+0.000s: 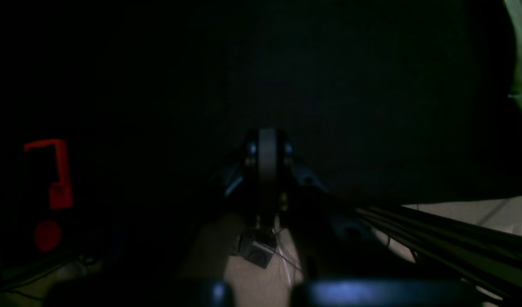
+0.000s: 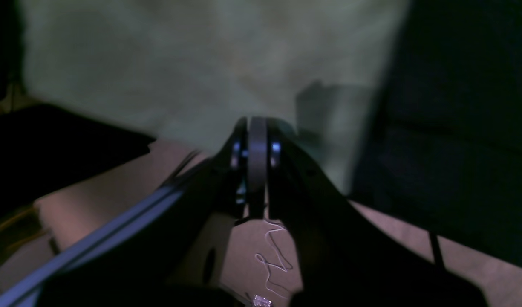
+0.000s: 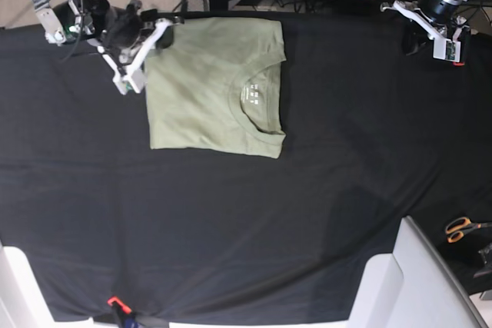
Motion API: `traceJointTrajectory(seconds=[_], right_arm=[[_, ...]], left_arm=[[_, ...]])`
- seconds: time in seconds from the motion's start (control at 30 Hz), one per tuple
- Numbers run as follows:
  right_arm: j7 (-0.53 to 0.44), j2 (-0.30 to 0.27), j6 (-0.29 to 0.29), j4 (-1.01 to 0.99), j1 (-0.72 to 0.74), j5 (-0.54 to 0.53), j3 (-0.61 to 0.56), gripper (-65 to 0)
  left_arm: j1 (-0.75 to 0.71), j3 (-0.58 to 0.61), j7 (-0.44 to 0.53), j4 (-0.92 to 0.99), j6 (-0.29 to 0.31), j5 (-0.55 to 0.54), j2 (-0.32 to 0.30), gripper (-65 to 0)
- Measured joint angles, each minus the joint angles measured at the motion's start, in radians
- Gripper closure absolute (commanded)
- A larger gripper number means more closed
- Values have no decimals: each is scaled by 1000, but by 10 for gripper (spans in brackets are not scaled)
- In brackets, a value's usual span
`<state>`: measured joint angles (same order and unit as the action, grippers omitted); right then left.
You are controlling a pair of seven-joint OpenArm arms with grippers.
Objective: Fold the T-shirt properly
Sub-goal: 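Lift the right gripper off the shirt and move it beside the bundle, then move the left gripper onto the shirt's collar edge and grasp it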
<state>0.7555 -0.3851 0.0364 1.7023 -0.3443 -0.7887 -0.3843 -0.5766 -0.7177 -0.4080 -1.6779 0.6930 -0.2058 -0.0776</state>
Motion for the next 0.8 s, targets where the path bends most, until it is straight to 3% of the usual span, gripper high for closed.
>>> traceJointTrajectory(seconds=[0.27,0.33,0.43,0.47,0.6,0.67,0.8], right_arm=[[-35,-9,11,-64,0,12,4,-2],[-34,-7,4,18,-14,3,50,-2],[-50,-4,1,90,-31,-3,133,-2],[-49,-8,1,92,-34,5,147,-2],[-36,-11,5,90,-44,6,163,-2],[-37,-20,0,90,-42,3,154,-2],[-37,-31,1,90,-42,4,155,-2]], left_arm=[[10,14,-2,0,-1,-4,8,0],[34,37,-101,-10,-3,-37,13,0],[73,45,-241,-31,-3,-214,13,0],[81,45,-270,-32,-3,-264,7,-49],[85,73,-281,-32,-5,-357,1,-472],[92,146,-293,-31,-6,-383,-13,-627],[134,315,-275,15,2,-459,-38,-650]])
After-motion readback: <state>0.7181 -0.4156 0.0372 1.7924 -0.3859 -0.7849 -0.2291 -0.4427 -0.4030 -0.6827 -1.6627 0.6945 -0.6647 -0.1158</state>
